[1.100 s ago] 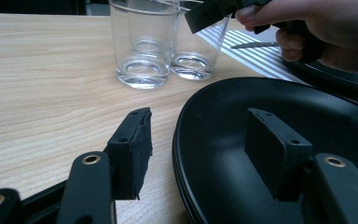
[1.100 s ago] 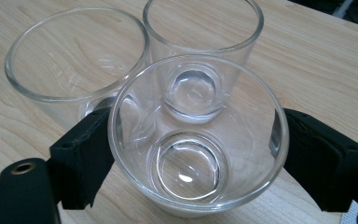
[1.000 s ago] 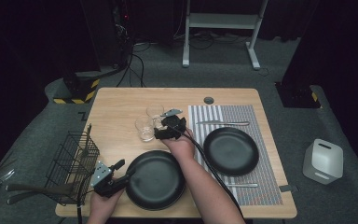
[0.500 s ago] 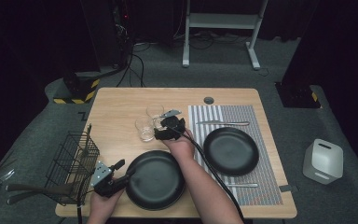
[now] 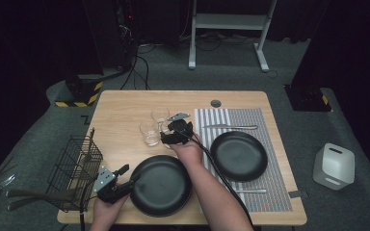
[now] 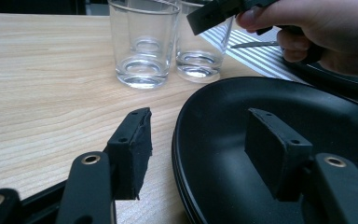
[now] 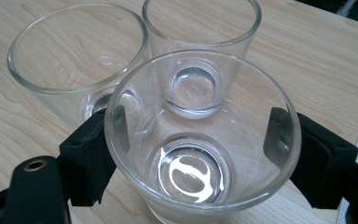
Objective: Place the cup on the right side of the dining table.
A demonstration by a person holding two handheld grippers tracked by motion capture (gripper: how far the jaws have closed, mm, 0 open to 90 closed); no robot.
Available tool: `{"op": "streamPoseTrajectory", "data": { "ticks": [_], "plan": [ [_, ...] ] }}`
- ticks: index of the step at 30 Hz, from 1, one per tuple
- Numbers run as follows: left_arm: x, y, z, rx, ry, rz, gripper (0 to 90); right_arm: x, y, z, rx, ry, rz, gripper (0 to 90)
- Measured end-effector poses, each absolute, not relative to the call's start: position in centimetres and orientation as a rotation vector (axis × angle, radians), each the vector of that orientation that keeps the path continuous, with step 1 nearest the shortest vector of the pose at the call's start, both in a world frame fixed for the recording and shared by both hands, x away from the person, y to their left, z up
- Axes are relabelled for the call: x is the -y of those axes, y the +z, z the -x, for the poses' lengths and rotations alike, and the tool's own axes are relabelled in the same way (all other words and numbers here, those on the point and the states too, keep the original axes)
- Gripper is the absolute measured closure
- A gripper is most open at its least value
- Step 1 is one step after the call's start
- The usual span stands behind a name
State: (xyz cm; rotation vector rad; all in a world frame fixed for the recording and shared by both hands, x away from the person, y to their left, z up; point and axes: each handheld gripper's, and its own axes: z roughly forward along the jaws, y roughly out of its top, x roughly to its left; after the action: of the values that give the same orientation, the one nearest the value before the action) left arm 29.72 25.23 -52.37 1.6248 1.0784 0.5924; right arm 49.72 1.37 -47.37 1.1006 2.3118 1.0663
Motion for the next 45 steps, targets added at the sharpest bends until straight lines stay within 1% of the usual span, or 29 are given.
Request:
{"op": "streamPoseTrajectory", "data": {
  "ticks": [14, 31, 45],
  "plan": [
    [-25.2, -52.4, -29.7, -1.076, 0.591, -1.631, 41.2, -0.2, -46.6, -49.3, -2.281, 1.097, -1.106, 18.9],
    [-25.2, -52.4, -29.8, -1.067, 0.596, -1.637, 41.1, 1.2, -44.1, -48.7, -2.237, 1.144, -1.079, 18.9],
    [-25.2, -52.4, -29.7, -1.064, 0.595, -1.642, 40.7, 3.3, -43.8, -48.6, -2.211, 1.132, -1.108, 18.9]
  ]
}}
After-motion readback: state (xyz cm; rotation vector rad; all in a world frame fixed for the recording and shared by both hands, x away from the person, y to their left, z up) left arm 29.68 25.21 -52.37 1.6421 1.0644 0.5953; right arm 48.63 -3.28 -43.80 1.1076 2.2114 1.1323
